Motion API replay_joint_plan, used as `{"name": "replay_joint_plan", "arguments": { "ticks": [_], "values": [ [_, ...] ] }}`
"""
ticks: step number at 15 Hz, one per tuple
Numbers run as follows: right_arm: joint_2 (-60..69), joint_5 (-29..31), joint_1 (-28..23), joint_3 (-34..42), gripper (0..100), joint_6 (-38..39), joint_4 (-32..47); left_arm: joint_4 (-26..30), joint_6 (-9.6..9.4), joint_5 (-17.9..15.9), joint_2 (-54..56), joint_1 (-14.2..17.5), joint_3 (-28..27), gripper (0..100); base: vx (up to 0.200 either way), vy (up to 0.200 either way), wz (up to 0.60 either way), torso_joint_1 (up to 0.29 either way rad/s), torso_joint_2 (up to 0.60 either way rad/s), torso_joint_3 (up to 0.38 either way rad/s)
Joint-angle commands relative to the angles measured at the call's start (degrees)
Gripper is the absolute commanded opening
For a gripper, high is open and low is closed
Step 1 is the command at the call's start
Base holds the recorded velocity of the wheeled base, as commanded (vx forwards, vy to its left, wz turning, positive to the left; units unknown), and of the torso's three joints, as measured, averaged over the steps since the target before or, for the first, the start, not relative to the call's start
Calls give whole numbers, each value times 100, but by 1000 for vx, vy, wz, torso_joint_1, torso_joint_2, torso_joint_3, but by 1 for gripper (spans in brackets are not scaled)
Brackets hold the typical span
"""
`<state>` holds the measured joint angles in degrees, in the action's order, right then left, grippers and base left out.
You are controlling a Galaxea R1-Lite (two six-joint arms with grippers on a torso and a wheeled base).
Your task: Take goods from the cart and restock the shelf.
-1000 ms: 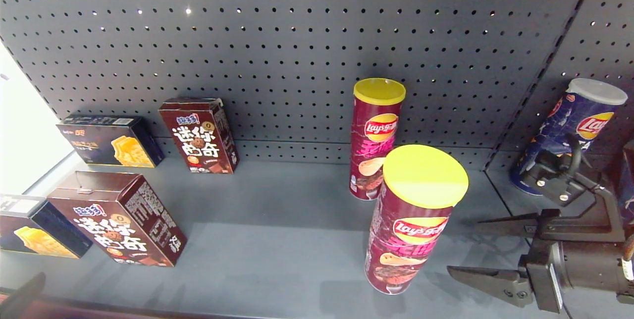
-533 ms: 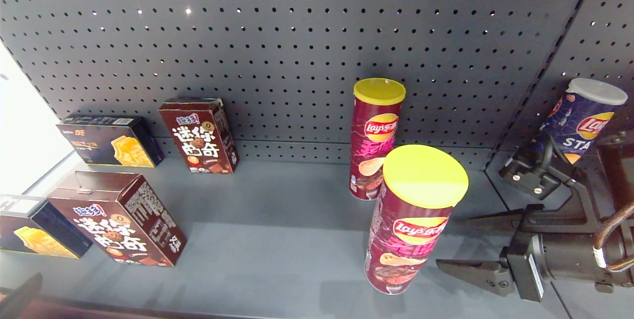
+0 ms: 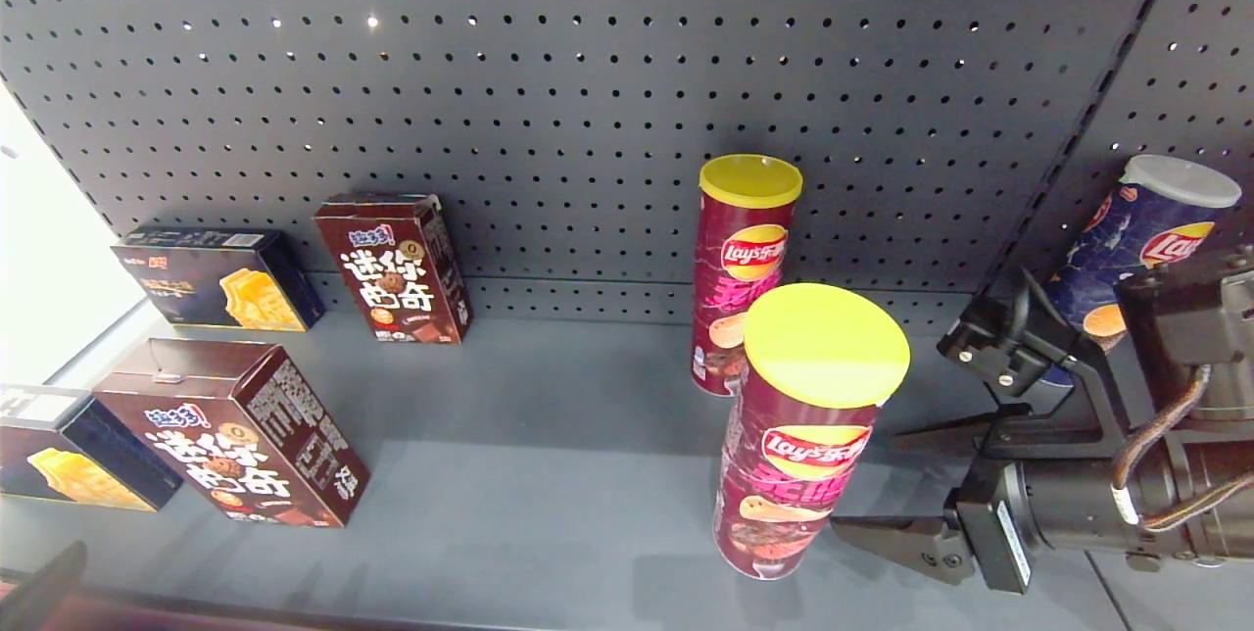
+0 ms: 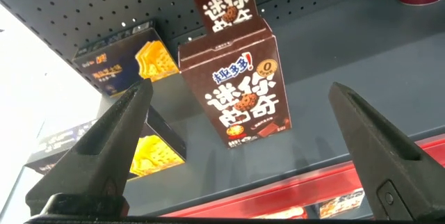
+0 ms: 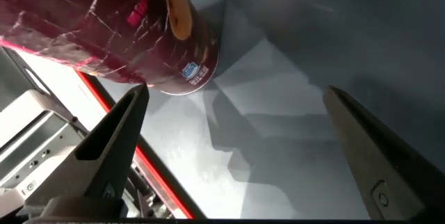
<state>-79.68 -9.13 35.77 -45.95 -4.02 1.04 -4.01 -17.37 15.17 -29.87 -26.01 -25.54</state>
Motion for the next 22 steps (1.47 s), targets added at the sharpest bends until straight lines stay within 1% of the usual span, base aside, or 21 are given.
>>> {"name": "replay_joint_plan", "arguments": {
  "ticks": [1, 9, 18, 22],
  "values": [
    [-136, -1, 62, -2, 100, -2, -7, -3, 15, 4, -2, 0, 31, 100, 0, 0, 0, 0, 0, 0],
    [-145, -1, -70, 16, 100, -2, -42, -3, 15, -5, -2, 0, 23, 100, 0, 0, 0, 0, 0, 0],
    [-250, -10, -70, 51, 100, -2, -51, -3, 23, 4, 7, 0, 67, 100, 0, 0, 0, 0, 0, 0],
    [-206, -10, -246, -2, 100, -2, -51, -3, 23, -5, 42, 0, 75, 100, 0, 0, 0, 0, 0, 0]
  ]
}}
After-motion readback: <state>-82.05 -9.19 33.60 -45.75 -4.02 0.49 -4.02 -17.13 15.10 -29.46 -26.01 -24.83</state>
